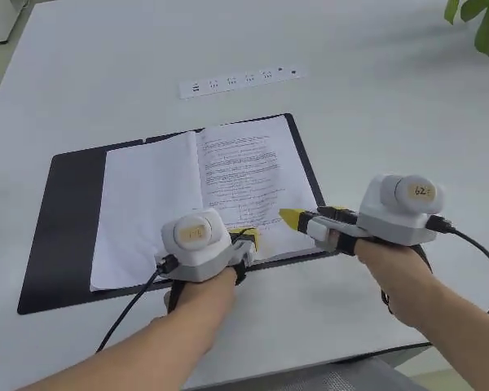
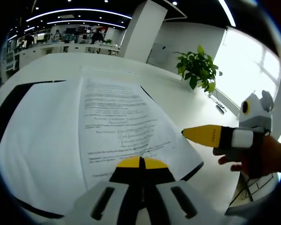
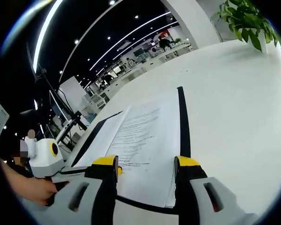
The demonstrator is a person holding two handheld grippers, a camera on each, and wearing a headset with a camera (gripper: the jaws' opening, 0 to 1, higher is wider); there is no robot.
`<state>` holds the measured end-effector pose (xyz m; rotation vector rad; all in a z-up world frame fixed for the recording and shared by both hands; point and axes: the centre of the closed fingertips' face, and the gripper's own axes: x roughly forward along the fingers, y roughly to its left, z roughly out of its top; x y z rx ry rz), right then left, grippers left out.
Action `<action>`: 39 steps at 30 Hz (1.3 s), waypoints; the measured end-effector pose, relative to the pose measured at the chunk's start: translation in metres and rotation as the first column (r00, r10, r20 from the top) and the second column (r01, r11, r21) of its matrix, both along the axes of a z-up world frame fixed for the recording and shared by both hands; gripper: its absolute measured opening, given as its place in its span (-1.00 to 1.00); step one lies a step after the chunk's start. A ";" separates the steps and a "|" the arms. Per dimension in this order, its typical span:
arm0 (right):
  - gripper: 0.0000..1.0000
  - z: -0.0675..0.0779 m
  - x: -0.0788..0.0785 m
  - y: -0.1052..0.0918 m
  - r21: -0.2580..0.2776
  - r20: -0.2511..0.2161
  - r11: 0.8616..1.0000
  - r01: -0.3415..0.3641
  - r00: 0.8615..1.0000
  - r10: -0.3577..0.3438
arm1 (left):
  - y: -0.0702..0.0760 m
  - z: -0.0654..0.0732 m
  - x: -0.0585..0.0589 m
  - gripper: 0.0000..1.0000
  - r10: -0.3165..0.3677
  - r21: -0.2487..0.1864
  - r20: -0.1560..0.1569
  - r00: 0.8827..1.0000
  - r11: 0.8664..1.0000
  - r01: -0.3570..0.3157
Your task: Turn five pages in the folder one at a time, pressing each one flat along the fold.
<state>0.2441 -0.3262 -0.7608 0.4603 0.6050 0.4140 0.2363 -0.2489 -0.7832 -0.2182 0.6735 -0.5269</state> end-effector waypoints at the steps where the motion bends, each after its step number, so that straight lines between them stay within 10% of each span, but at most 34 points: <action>1: -0.06 -0.001 0.001 -0.001 0.001 -0.001 1.000 0.001 1.000 -0.001 | 0.000 0.000 0.000 -1.00 0.000 0.000 0.001 1.000 1.000 0.000; 20: -0.35 -0.004 0.000 -0.008 -0.029 -0.004 1.000 0.008 1.000 -0.008 | 0.000 0.000 0.000 -1.00 -0.001 0.000 0.004 1.000 1.000 0.001; 30: -0.93 0.002 -0.008 -0.019 -0.109 0.016 0.994 0.019 1.000 -0.017 | 0.000 0.000 0.000 -1.00 -0.001 0.003 0.004 1.000 1.000 0.001; 39: -1.00 0.012 -0.010 -0.017 -0.208 0.078 0.978 -0.030 0.996 0.047 | 0.001 0.000 0.000 -1.00 0.001 0.007 0.003 1.000 1.000 -0.001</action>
